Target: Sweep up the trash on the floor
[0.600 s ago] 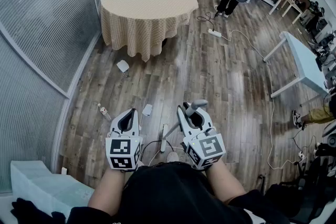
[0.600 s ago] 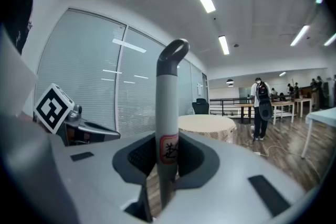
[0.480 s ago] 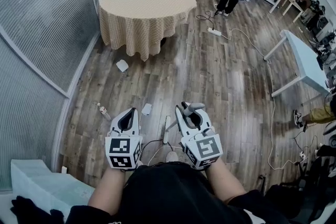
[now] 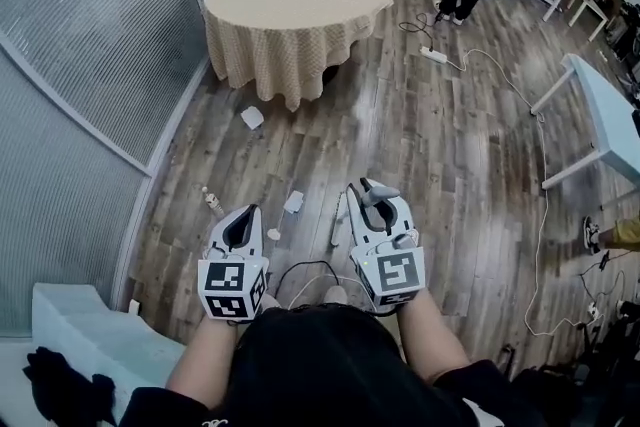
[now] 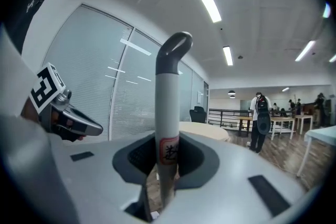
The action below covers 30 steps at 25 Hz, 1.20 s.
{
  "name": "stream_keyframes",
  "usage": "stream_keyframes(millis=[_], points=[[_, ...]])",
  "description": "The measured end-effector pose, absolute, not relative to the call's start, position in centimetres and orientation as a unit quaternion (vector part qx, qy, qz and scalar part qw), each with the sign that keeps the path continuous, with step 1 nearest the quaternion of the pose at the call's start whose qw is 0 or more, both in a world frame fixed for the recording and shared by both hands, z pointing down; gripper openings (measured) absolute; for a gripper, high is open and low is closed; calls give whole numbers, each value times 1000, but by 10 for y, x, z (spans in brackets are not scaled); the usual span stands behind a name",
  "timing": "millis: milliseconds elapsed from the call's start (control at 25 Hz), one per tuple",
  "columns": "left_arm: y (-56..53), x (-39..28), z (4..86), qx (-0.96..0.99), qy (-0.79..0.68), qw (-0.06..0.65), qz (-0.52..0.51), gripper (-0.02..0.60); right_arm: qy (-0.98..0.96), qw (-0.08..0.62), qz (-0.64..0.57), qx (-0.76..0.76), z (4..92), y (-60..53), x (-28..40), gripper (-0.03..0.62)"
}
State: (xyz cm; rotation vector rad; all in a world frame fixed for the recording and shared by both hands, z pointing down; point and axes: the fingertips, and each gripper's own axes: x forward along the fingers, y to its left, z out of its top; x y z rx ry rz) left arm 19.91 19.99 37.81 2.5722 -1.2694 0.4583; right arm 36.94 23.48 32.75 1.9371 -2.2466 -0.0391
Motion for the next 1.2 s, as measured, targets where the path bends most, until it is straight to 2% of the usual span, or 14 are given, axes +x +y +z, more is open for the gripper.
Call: stream_keyframes(millis=[320, 600, 1200], points=[[205, 180, 390, 837, -504, 105, 185, -3, -781, 81, 28, 619, 366, 210, 383, 81], [184, 154, 405, 819, -525, 119, 199, -3, -795, 91, 66, 596, 388, 189, 358, 81], [13, 70, 458, 873, -420, 184, 162, -3, -705, 238, 123, 657, 477, 94, 290, 79]])
